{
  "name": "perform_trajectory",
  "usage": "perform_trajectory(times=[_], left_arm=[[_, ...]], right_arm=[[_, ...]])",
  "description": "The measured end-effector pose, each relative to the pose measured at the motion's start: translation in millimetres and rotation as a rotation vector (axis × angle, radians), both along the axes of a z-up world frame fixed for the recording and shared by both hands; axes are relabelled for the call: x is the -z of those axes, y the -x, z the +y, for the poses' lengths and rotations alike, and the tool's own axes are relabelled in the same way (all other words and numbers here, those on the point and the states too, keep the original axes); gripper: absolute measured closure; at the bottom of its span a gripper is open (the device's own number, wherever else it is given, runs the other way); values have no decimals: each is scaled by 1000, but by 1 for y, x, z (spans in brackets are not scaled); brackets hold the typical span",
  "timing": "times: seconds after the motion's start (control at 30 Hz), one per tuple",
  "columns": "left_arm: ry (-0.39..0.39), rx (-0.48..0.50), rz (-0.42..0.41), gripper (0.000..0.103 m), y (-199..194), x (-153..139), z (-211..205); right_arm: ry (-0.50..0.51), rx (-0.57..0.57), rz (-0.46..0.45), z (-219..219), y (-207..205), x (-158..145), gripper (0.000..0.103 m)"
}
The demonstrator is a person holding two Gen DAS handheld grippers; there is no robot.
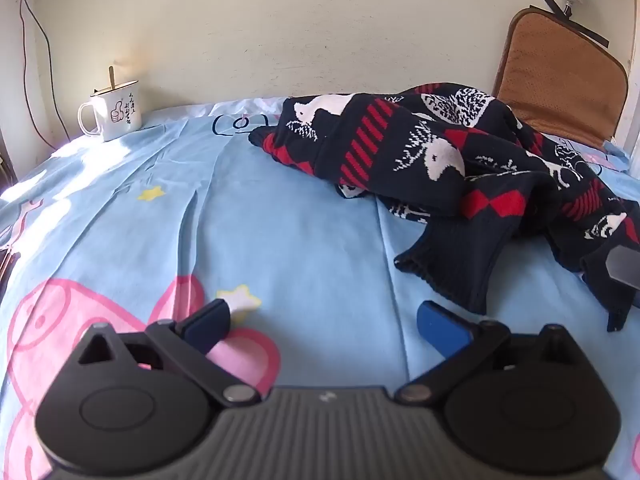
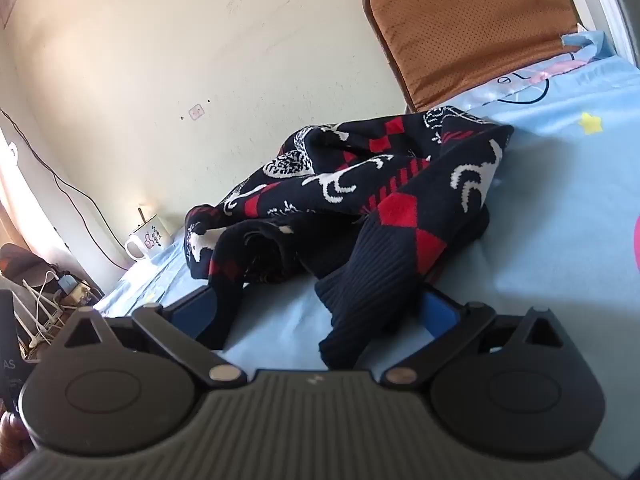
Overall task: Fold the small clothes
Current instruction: 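Grasp the navy reindeer sweater with both grippers and lift it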
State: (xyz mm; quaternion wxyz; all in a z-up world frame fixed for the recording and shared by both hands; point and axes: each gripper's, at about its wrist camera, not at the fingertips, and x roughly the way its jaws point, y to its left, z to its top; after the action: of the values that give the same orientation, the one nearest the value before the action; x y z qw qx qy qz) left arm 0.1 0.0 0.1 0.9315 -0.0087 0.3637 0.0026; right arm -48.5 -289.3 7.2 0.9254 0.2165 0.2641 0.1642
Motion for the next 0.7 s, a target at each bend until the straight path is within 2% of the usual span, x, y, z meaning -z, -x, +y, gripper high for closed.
perform_trajectory(times=[0.23, 0.33, 0.4, 0.47, 0.57, 0.63, 0.67, 0.7], left_arm=[[-12, 26, -24, 0, 5, 2, -4], [11, 71, 16, 0, 5, -5, 2], [106, 82, 48, 0, 0, -13, 13], [221, 113, 53, 0, -4, -22, 22], [334, 159, 65, 0, -23, -33, 15], [405, 204, 98, 1, -39, -33, 6], [431, 218, 123, 5, -49, -31, 1], [448, 218, 147, 19, -57, -27, -5]], right_arm=[[-21, 8, -5, -1, 6, -1, 0], [-1, -14, -27, -7, 17, -6, 0], [18, 0, -47, -16, 23, -11, 0], [11, 23, -44, -29, 22, -16, 8], [-13, 61, 4, -45, 9, -18, 22], [-34, 86, 39, -50, -3, -15, 27], [-64, 82, 55, -51, -10, -13, 32], [-96, 70, 73, -50, -18, -9, 35]])
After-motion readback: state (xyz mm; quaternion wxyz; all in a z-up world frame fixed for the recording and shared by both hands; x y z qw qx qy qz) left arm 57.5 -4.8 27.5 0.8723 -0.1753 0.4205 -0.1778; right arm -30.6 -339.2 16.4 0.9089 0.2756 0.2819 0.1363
